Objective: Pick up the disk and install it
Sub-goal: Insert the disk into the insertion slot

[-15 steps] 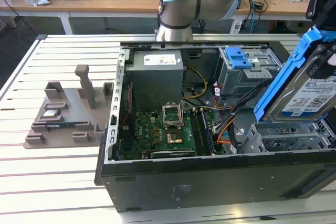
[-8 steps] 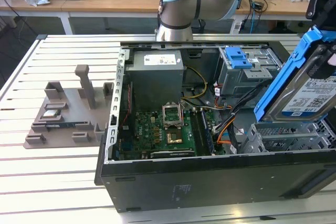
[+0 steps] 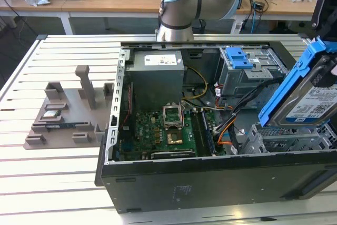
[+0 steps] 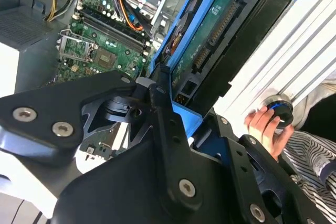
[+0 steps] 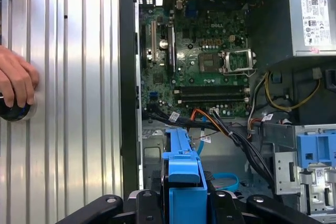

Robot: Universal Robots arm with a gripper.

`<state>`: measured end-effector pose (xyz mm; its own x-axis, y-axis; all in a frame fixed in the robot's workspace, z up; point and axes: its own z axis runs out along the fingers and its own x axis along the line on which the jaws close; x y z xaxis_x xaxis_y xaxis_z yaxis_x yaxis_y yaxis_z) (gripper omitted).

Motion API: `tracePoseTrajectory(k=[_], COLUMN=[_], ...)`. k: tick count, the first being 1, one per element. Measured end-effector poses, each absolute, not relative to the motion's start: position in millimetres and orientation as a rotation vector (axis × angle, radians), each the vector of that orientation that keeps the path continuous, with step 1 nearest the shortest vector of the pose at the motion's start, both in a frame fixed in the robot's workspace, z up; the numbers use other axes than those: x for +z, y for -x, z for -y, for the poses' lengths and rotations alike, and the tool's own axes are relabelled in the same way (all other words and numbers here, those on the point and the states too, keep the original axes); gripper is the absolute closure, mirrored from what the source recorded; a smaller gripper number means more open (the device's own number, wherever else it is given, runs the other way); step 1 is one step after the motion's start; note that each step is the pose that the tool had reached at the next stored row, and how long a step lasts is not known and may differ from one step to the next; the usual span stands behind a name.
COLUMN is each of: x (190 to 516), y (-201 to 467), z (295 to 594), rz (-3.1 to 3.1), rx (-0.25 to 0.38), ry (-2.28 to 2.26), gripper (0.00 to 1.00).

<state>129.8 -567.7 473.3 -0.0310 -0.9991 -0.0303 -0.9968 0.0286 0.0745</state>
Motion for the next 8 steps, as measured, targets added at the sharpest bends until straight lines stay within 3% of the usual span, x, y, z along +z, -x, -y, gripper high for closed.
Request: tracePoseTrajectory(k=[8], x=[453.2], y=[-139.3], z=[561.4], rz=[2.231], rx=[-0.117], ry=[-2.165], gripper=[0.63])
